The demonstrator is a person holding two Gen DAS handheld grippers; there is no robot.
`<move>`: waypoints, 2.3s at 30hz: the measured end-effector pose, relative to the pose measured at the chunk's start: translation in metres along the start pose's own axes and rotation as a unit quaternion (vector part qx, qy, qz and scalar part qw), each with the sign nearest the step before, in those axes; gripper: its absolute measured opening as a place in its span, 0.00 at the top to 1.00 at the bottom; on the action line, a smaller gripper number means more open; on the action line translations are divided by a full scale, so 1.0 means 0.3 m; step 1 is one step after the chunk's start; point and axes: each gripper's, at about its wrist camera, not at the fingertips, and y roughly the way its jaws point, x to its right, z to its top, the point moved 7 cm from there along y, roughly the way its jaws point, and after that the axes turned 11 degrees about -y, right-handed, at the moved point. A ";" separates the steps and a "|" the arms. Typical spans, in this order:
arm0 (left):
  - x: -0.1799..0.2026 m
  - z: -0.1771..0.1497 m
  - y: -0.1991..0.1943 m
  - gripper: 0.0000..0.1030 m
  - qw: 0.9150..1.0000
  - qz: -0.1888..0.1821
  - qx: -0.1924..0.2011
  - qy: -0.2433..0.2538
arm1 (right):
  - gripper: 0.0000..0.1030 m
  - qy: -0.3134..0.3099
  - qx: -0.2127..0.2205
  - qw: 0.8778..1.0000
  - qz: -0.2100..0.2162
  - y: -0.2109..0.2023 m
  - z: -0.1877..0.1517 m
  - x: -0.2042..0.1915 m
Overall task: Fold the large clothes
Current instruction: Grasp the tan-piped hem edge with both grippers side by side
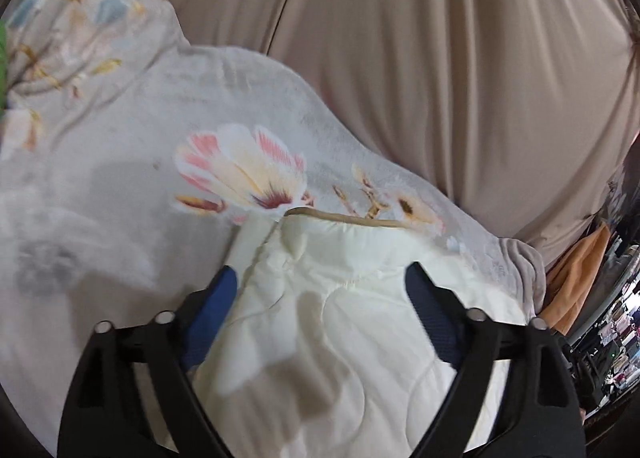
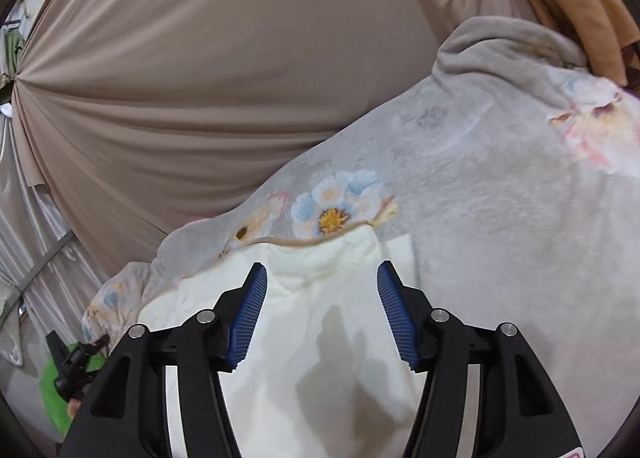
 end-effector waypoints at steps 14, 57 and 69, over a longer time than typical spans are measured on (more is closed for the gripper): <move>-0.124 -0.222 -0.083 0.87 0.991 0.085 -0.094 0.034 | 0.90 -0.051 -0.080 0.995 -0.020 -0.067 -0.226 -0.035; 0.123 0.157 0.303 0.92 0.995 0.038 -0.067 0.070 | 0.93 -0.079 -0.054 0.995 -0.041 0.338 0.176 -0.109; -0.076 0.019 0.536 0.88 0.982 0.130 -0.113 0.077 | 0.93 -0.057 -0.191 0.974 -0.107 0.618 -0.063 0.060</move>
